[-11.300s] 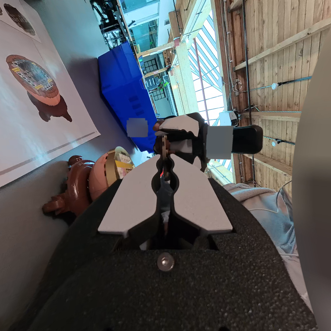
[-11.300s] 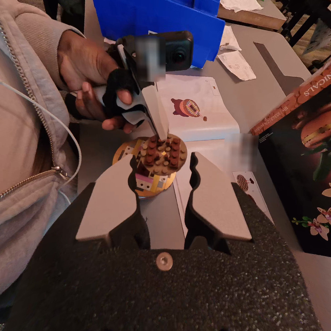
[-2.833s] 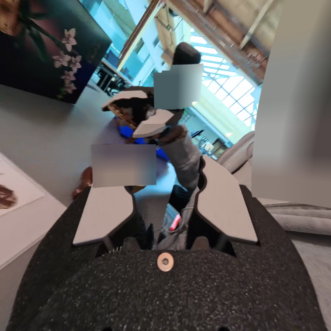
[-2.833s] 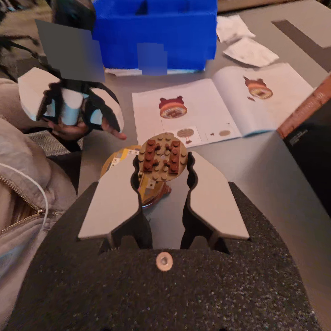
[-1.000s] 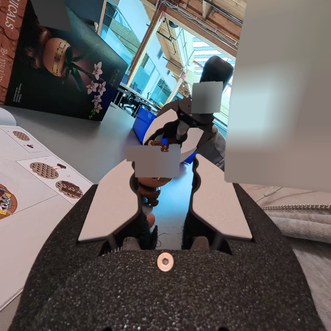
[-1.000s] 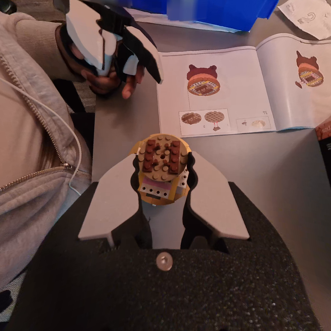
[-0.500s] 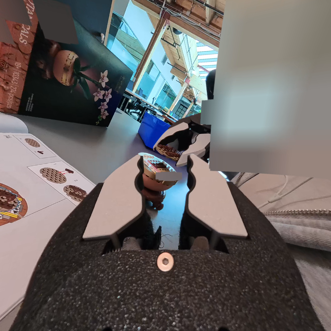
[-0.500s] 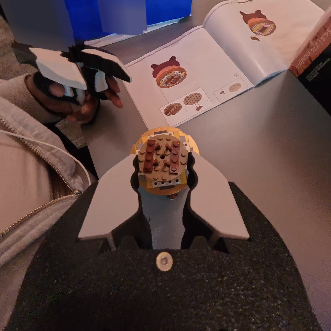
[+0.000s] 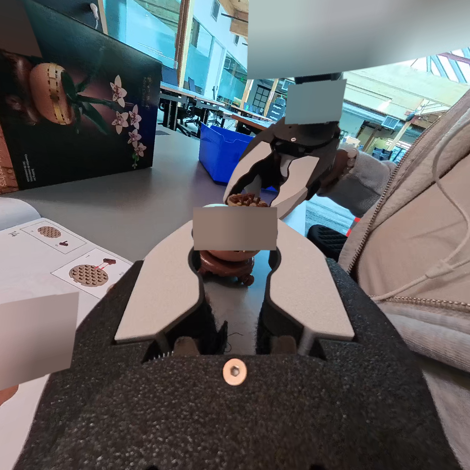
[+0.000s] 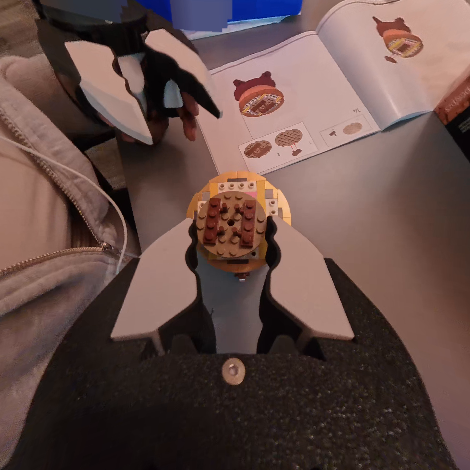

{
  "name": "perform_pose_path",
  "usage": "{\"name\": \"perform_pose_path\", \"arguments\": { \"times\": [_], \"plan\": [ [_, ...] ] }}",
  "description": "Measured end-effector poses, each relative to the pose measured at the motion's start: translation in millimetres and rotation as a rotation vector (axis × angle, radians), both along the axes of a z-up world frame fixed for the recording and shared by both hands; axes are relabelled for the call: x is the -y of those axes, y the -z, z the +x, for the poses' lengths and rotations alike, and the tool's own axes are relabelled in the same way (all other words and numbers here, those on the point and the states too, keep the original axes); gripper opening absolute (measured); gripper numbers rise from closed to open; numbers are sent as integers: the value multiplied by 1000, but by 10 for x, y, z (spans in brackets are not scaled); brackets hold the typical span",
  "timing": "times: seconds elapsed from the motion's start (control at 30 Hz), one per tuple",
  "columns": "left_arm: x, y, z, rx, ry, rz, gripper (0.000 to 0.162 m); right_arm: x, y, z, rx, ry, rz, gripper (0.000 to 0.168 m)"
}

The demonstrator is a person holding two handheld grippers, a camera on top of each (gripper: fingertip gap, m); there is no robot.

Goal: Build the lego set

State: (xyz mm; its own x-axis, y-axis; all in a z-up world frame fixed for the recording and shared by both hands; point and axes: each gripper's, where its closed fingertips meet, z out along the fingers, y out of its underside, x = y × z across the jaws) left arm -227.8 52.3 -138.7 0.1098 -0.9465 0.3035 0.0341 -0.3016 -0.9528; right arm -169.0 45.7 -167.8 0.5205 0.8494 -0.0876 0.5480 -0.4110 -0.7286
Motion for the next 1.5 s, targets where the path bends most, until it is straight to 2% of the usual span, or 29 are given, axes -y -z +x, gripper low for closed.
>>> {"name": "perform_pose_path", "arguments": {
  "times": [0.13, 0.53, 0.8, 1.5],
  "plan": [
    [16, 35, -1, -42, 6, 20, 53, -43, 53, -7, 47, -69, -18, 51],
    [73, 101, 82, -110, 72, 53, 45, -73, 61, -52, 156, -170, -59, 51],
    [69, 145, 95, -138, 81, 72, 44, -102, 82, -58, 204, -166, -68, 51],
    [3, 113, 48, -95, 56, 25, 43, -115, 84, -60, 182, -144, -66, 51]
  ]
}}
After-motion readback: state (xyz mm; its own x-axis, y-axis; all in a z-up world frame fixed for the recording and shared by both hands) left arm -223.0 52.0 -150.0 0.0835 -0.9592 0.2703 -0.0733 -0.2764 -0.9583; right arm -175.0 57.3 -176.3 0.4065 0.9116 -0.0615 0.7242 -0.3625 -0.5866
